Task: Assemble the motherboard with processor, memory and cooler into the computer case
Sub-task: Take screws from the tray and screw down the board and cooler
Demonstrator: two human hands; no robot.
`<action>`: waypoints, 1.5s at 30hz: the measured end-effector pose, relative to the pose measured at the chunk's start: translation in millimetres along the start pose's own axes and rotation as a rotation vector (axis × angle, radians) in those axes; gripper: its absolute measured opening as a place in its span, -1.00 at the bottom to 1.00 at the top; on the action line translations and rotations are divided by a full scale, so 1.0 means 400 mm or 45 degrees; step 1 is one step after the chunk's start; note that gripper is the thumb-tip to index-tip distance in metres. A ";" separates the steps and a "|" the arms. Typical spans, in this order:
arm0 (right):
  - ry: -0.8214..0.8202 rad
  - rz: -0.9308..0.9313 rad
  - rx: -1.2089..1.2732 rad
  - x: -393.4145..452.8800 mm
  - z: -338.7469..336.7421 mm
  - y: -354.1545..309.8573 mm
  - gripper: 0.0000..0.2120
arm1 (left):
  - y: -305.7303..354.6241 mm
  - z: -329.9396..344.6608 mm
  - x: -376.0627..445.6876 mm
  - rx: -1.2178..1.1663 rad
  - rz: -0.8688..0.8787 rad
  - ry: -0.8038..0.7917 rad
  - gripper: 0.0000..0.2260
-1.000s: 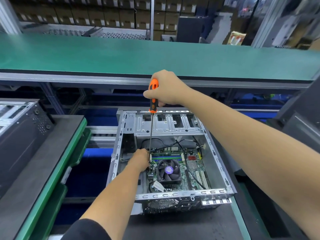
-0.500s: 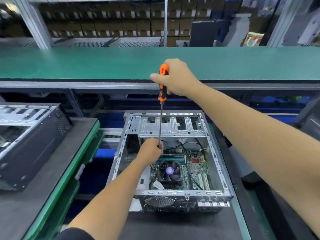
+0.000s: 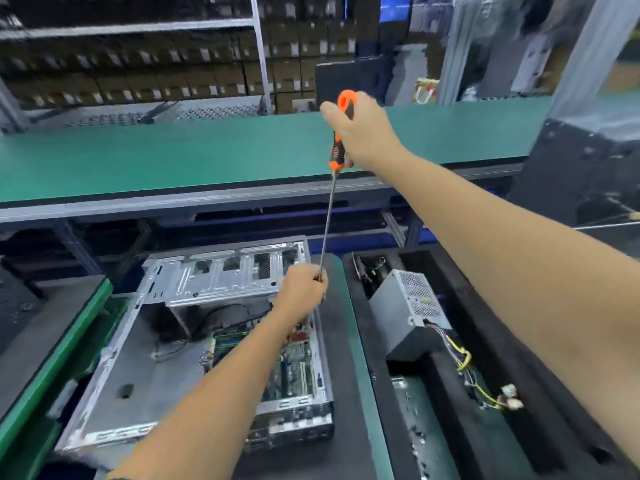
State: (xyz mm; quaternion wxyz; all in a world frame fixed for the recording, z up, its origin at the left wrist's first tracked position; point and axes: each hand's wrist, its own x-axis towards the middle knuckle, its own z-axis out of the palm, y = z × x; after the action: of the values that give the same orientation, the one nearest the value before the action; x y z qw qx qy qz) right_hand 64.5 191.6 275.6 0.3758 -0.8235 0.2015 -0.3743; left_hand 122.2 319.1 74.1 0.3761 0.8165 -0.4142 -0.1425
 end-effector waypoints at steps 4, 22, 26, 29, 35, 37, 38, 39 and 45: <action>0.026 -0.053 -0.039 0.014 -0.056 0.027 -0.72 | 0.089 0.047 0.029 0.011 0.100 -0.200 -0.67; -0.314 0.240 -0.029 -0.146 -0.017 0.386 -0.75 | -0.011 0.385 -0.038 0.772 -0.256 -0.684 -0.88; -0.320 0.228 -0.099 -0.146 -0.013 0.423 -0.74 | -0.026 0.432 -0.047 0.741 -0.367 -0.629 -0.81; -0.324 0.224 -0.115 -0.140 -0.012 0.436 -0.73 | -0.030 0.450 -0.047 0.741 -0.414 -0.583 -0.73; -0.336 0.234 -0.082 -0.128 -0.004 0.442 -0.74 | -0.030 0.449 -0.026 0.665 -0.505 -0.608 -0.73; -0.352 0.248 -0.060 -0.125 0.001 0.442 -0.74 | -0.023 0.446 -0.023 0.678 -0.547 -0.684 -0.68; -0.365 0.256 -0.044 -0.124 0.004 0.442 -0.75 | -0.020 0.446 -0.023 0.700 -0.566 -0.723 -0.65; -0.377 0.260 -0.038 -0.122 0.006 0.442 -0.75 | -0.018 0.446 -0.024 0.721 -0.578 -0.753 -0.64; -0.384 0.273 -0.003 -0.124 0.010 0.439 -0.73 | -0.029 0.456 -0.027 0.708 -0.586 -0.674 -0.82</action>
State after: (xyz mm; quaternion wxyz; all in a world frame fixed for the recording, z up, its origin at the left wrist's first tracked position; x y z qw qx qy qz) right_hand 27.0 112.1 115.8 0.4386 -0.8445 0.2297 -0.2042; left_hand 22.8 241.6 -58.6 -0.0182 0.8929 -0.3262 -0.3097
